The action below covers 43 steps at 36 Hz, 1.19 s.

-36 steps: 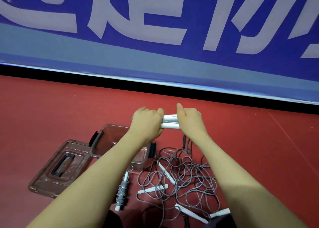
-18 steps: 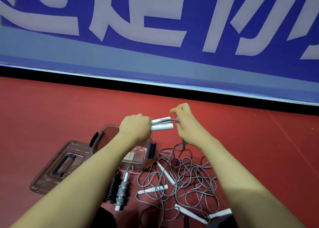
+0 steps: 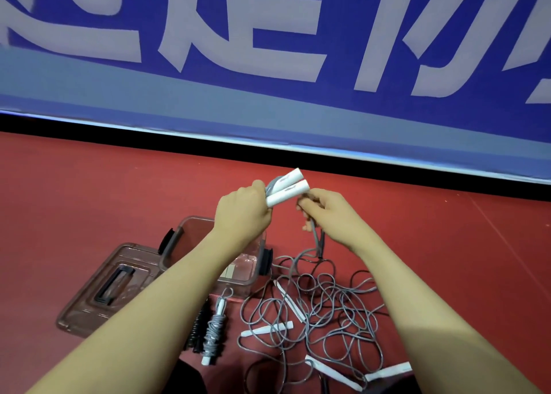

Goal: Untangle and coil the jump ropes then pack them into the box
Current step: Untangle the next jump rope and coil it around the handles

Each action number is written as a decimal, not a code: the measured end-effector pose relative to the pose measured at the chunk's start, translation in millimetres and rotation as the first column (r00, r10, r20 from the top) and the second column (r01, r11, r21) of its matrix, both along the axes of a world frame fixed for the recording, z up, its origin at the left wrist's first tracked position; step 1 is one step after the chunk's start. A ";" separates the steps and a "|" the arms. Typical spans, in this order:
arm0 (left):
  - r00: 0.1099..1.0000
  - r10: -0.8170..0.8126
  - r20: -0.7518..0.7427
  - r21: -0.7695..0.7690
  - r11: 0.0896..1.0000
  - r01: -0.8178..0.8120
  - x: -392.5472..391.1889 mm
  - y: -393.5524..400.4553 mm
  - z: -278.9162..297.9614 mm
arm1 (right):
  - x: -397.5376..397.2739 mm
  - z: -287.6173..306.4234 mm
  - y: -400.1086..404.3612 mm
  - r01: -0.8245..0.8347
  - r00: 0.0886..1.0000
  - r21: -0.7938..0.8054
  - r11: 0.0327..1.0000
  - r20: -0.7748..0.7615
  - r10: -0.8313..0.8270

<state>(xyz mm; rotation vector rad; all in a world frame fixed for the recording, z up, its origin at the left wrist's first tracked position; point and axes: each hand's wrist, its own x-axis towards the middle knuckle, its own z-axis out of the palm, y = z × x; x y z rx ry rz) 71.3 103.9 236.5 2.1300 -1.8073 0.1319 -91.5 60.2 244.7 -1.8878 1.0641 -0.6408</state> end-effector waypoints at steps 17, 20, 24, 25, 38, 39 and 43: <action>0.991 0.001 0.136 0.214 0.976 -0.031 9.7 -3.8 -16.1 | 6.1 20.8 23.1 -0.027 0.934 -0.761 0.649 -0.251 -0.255; 0.975 -0.083 0.207 0.225 0.974 0.035 6.8 -2.3 -15.7 | 8.0 17.6 17.4 0.228 0.966 -0.550 0.803 0.028 -0.255; 0.934 -0.215 0.286 0.237 0.960 0.149 2.0 0.5 -15.1 | 9.1 18.0 5.3 0.404 0.903 -0.167 0.899 0.229 -0.364; 0.918 -0.254 0.303 0.239 0.953 0.185 0.9 1.2 -14.7 | 7.8 17.3 3.5 0.420 0.897 -0.150 0.895 0.216 -0.385; 0.877 -0.390 0.282 -0.313 0.826 0.468 -5.9 7.3 6.2 | -5.8 0.1 -5.8 0.326 0.935 0.020 0.945 0.143 -0.325; 0.888 -0.388 0.247 -0.323 0.831 0.453 -7.8 8.1 8.4 | -4.3 0.4 -3.9 0.293 0.954 -0.044 0.955 0.083 -0.289; 0.959 -0.270 0.082 -0.388 0.878 0.280 -15.3 4.6 14.1 | 3.8 3.7 2.5 0.242 0.969 -0.215 0.946 0.009 -0.246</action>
